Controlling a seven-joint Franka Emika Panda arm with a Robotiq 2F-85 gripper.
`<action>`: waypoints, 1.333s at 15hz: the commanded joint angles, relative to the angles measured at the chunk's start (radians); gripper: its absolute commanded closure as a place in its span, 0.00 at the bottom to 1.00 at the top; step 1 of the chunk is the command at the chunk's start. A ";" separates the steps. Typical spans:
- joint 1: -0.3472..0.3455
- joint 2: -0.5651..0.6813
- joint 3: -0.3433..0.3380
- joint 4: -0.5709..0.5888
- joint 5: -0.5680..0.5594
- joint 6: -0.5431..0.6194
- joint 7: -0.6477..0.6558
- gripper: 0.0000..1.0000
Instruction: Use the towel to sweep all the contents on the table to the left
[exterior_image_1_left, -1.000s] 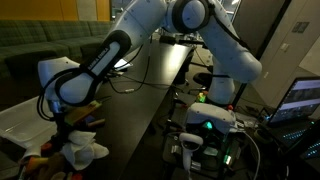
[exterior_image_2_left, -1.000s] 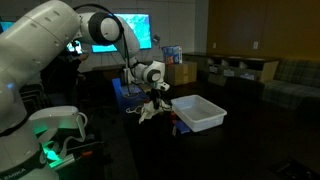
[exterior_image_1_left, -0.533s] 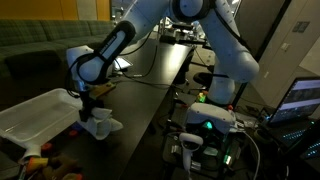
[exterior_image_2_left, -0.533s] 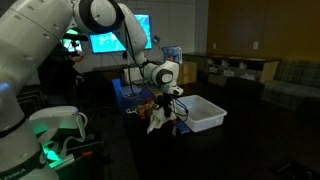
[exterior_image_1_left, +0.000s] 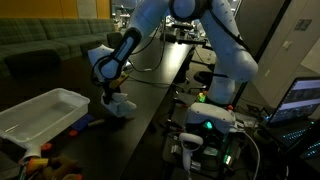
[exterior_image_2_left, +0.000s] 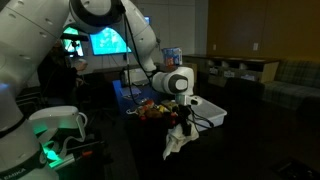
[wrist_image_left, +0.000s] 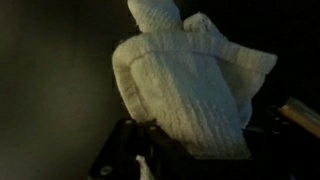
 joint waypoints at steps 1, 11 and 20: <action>0.058 0.062 -0.091 0.020 -0.120 0.118 0.126 0.97; 0.217 0.228 -0.228 0.101 -0.131 0.310 0.445 0.97; 0.321 0.243 -0.183 0.131 -0.141 0.296 0.493 0.97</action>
